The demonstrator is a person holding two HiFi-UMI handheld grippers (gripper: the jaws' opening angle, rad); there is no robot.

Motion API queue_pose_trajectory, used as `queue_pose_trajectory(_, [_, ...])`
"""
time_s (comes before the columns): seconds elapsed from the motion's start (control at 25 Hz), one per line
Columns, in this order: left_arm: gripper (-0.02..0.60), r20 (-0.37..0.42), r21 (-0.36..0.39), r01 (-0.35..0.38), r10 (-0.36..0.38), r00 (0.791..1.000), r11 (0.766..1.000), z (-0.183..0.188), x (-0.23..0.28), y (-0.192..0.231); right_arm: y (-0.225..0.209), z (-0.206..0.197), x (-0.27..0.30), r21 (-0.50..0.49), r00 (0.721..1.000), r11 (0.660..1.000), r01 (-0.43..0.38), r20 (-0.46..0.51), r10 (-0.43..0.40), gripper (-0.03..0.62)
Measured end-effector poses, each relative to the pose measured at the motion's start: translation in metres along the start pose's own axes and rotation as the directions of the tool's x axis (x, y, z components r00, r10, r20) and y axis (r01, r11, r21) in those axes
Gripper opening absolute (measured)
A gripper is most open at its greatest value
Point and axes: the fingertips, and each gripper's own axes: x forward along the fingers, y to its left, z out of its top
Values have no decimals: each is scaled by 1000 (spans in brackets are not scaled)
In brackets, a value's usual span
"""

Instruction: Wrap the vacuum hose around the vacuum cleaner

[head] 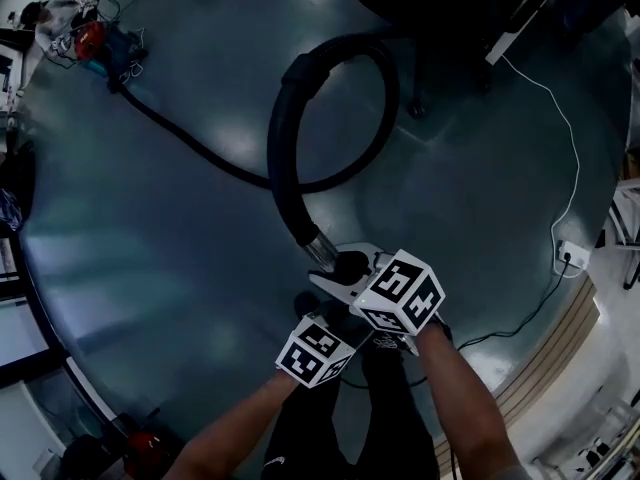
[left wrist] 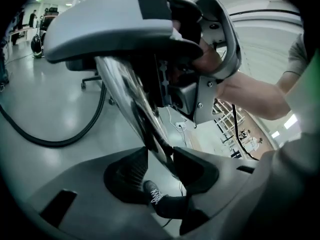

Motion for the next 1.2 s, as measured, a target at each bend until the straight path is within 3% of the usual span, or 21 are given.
queue_pose_trajectory(0.2, [163,27,-4,16,-16,1000,1000,-11,-31,29,18,11,48,-48,993,998,-51,-105,46,130])
queue_pose_trajectory(0.56, [164,62,15,13,-14,998,1000,-21,-91,82,24,37,123,-122,977,991,-49,-212,22,129])
queue_pose_trajectory(0.76, [164,113,36,-99,94,989,994,-12,-139,117,8,39,135,-138,960,989,-54,-281,13,129])
queue_pose_trajectory(0.92, [164,162,112,-238,219,962,965,30,-183,153,-11,32,131,-170,931,983,-71,-364,4,129])
queue_pose_trajectory(1.2, [164,200,250,-404,362,911,880,113,-238,184,-30,46,129,-195,899,972,-130,-436,33,129])
